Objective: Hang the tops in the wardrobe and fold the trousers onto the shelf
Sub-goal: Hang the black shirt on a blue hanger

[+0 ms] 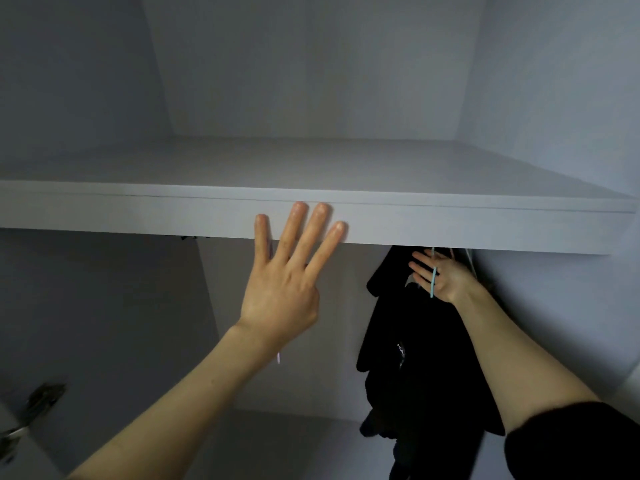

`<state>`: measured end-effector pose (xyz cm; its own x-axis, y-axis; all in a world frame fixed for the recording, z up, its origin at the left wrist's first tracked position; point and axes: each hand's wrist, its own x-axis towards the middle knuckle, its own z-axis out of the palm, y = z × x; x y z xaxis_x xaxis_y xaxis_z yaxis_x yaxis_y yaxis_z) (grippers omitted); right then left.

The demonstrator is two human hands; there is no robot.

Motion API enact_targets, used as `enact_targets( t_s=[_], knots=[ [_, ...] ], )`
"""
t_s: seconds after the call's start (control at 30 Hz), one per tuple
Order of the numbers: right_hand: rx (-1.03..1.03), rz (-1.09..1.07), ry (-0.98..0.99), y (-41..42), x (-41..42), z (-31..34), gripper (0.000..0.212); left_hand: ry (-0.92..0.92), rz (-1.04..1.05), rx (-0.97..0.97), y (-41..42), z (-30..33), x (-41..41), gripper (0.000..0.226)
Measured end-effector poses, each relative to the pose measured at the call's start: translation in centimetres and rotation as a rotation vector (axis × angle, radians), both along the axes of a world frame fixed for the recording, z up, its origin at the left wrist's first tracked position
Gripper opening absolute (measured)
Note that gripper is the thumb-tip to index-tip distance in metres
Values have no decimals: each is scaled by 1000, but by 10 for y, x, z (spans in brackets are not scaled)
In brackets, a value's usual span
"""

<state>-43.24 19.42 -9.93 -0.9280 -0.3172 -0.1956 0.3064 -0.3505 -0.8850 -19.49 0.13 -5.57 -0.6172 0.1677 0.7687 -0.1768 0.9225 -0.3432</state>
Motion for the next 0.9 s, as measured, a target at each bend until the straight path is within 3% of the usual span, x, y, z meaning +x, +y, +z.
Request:
enact_targets(
  t_s=[0.17,0.33,0.4,0.5,0.63,0.77,0.9],
  knots=[
    [277,-173,-37,-4,-10,10,40,-11,9,12,1,1,1,106],
    [353,-282,-73,-7,-10,11,38,-38,17,39,2,0,3,106],
    [435,-303,-10,-8,-3,6,36,-49,9,53,2,0,3,105],
    [781,-386,207,-1,22,1,41,-62,-7,94,6,-1,5,103],
    [910,-332,427,9,68,-9,45,-102,-108,225,15,-18,15,93],
    [932,-223,482,23,125,-21,39,-253,-270,428,27,-50,28,79],
    [1070,-224,427,48,191,-50,34,-520,-414,684,47,-80,43,64]
  ],
)
